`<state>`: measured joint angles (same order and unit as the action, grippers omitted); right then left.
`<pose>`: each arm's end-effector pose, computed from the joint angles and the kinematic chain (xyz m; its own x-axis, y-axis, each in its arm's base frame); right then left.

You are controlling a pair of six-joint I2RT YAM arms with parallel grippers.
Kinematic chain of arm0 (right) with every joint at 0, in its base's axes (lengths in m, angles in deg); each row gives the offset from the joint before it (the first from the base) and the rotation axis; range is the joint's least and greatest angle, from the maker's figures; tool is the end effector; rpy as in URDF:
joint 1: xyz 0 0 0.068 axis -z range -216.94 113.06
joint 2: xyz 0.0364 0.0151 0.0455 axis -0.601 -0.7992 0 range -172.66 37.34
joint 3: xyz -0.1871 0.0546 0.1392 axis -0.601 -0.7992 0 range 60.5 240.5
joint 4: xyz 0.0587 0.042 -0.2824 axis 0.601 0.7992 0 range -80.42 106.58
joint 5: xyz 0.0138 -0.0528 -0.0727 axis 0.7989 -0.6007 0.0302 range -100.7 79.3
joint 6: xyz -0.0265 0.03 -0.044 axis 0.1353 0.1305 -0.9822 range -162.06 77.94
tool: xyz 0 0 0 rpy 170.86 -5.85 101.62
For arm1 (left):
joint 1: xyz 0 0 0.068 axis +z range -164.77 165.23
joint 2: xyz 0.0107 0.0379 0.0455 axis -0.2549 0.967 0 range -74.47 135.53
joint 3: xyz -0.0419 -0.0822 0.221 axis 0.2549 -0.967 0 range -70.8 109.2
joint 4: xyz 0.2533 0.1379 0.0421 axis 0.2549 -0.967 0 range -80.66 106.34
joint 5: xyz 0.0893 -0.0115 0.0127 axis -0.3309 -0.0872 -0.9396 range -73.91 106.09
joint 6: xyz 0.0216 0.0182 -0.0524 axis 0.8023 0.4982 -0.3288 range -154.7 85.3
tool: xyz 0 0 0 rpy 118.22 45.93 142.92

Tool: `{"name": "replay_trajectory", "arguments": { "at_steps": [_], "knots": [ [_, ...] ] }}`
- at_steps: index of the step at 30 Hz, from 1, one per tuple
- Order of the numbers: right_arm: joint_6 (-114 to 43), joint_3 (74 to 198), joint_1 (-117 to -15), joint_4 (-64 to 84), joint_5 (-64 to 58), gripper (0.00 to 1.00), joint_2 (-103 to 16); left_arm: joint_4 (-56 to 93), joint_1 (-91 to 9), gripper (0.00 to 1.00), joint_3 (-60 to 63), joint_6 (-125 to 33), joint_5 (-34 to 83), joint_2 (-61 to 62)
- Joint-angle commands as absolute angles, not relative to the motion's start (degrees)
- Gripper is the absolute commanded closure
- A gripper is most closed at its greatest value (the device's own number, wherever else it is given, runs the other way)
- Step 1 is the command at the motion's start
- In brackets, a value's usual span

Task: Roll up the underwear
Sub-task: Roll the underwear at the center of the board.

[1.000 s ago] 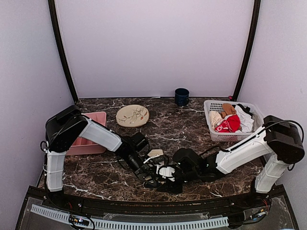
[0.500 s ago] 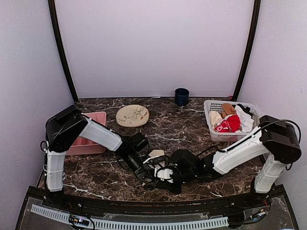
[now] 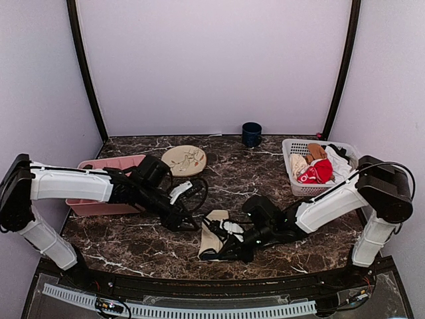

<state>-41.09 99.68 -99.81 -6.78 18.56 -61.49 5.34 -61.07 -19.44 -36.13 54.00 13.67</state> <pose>0.1308 0.3020 0.0549 -0.3287 -0.6089 -0.7219 -0.9332 0.0917 0.3476 0.2176 -0.2665 0.1447 -0.5328 0.5292 -0.6604 0.8426 0.2598 -0.4717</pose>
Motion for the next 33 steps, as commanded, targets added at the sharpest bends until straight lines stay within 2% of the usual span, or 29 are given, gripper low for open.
{"name": "replay_trajectory", "arguments": {
  "at_steps": [1, 2, 4, 6, 7, 8, 12, 17, 26, 33],
  "knots": [
    [-32.19, 99.16, -95.62, -12.1, 31.47, 1.0, -64.37, 5.84, -61.68, 0.45, -24.79, -33.66, 35.07, 3.19],
    [-30.55, 99.05, -94.88, -13.15, 33.49, 1.0, -64.88, 7.06, -61.7, 0.4, -25.88, -33.25, 33.18, -0.05],
    [-26.83, 98.8, -93.44, -15.52, 37.23, 1.0, -66.19, 9.57, -61.64, 0.25, -27.83, -34.1, 31.33, -6.1],
    [-24.08, 98.84, -92.24, -17.44, 40.3, 1.0, -68.22, 14.61, -61.57, 0.03, -31.13, -41.02, 25.86, -9.03],
    [-22.69, 98.91, -91.73, -18.38, 41.69, 1.0, -68.81, 15.2, -61.53, 0.01, -32.77, -45.84, 23.22, -9.91],
    [-21.16, 98.93, -91.17, -19.6, 43.02, 1.0, -69.78, 14.51, -61.45, 0.01, -33.58, -47.26, 20.92, -10.23],
    [-15.25, 99.47, -88.86, -23.96, 47.59, 1.0, -73.84, 13.29, -61.85, 0.01, -33.67, -39.27, 30.8, -8.09],
    [-10.34, 100.22, -87.28, -27.06, 51.17, 1.0, -76.21, 22.82, -73.9, 0.02, -38.5, -27.34, 28.33, -7.49],
    [-9.98, 102.03, -86.78, -24.54, 52.19, 1.0, -78.45, 31.65, -82.98, 0.25, -33.68, -6.82, 25.25, 8.88],
    [-11.89, 102.65, -86.64, -21.64, 51.92, 1.0, -78.81, 37.09, -84.29, 0.35, -31.84, 0.11, 21.39, 17.53]
  ]
}}
